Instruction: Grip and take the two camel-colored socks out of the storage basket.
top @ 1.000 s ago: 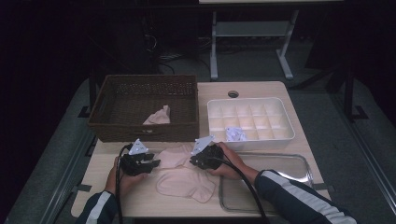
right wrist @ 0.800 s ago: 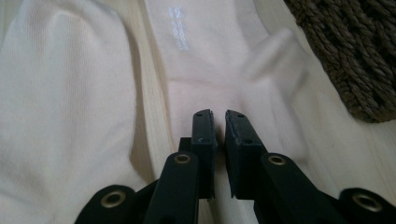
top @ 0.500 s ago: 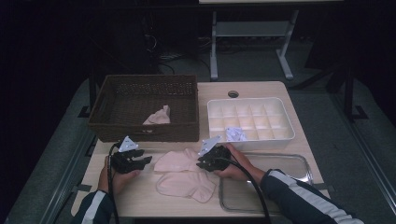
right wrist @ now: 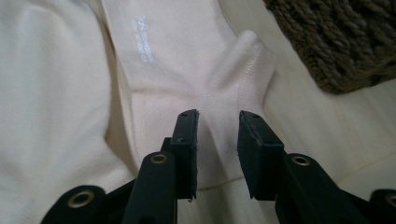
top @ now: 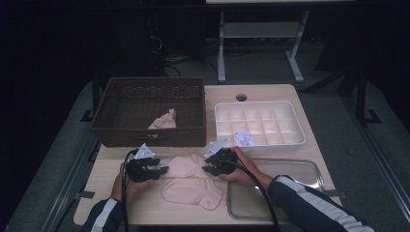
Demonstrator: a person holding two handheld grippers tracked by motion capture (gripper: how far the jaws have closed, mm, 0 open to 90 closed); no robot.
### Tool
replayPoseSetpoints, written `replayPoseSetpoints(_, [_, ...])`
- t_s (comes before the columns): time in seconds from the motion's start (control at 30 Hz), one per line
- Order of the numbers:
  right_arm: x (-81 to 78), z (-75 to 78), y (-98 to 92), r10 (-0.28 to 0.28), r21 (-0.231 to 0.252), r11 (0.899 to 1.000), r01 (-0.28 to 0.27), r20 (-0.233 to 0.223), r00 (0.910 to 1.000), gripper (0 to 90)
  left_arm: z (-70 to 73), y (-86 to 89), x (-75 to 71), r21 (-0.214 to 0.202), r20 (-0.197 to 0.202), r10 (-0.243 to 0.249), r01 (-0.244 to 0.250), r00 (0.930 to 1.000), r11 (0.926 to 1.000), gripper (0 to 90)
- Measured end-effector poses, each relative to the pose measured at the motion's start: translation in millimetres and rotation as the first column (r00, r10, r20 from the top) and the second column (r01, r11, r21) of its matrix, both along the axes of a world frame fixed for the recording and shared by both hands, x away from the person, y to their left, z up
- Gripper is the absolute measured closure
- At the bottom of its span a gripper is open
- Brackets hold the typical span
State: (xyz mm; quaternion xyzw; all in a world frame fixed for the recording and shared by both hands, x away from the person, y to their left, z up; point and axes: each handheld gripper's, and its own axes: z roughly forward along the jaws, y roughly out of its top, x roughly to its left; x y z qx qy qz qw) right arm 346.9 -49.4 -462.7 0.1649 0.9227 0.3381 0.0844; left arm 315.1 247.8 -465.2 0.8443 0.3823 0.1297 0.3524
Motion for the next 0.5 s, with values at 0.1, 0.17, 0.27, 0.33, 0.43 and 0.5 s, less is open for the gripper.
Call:
replayPoseSetpoints(0.1, [1.2,-1.0,-3.1,-0.002,0.009,1.0,0.002,-0.009,1.0,64.5,-1.2,0.8,-0.8,0.003,0.02,0.001,-0.001,0.9998,1.0,48.0])
replayPoseSetpoints(0.17, [1.4,-1.2,-3.5,0.005,0.01,1.0,-0.004,-0.007,1.0,64.8,-0.6,2.2,0.2,0.01,0.015,0.002,-0.002,0.9999,1.0,46.7])
replayPoseSetpoints(0.27, [1.5,-1.2,-3.6,-0.001,0.014,1.0,0.002,-0.027,0.9996,68.5,-0.1,3.8,0.9,0.004,0.01,-0.004,0.004,0.9999,1.0,53.4])
replayPoseSetpoints(0.33, [1.2,-1.1,-3.2,0.002,0.014,1.0,-0.002,-0.034,0.9994,72.4,0.3,6.0,1.5,-0.009,0.001,-0.002,0.002,1.0,1.0,62.6])
replayPoseSetpoints(0.43, [0.1,0.0,-1.6,-0.011,0.01,1.0,0.011,-0.053,0.9985,78.5,1.1,5.2,1.4,-0.017,-0.015,-0.026,0.026,0.9995,0.9995,72.2])
replayPoseSetpoints(0.5, [-0.1,-0.2,-0.9,0.001,0.009,1.0,0.0,-0.048,0.9988,81.7,1.1,4.6,1.2,-0.024,-0.027,-0.034,0.033,0.9991,0.9992,77.0])
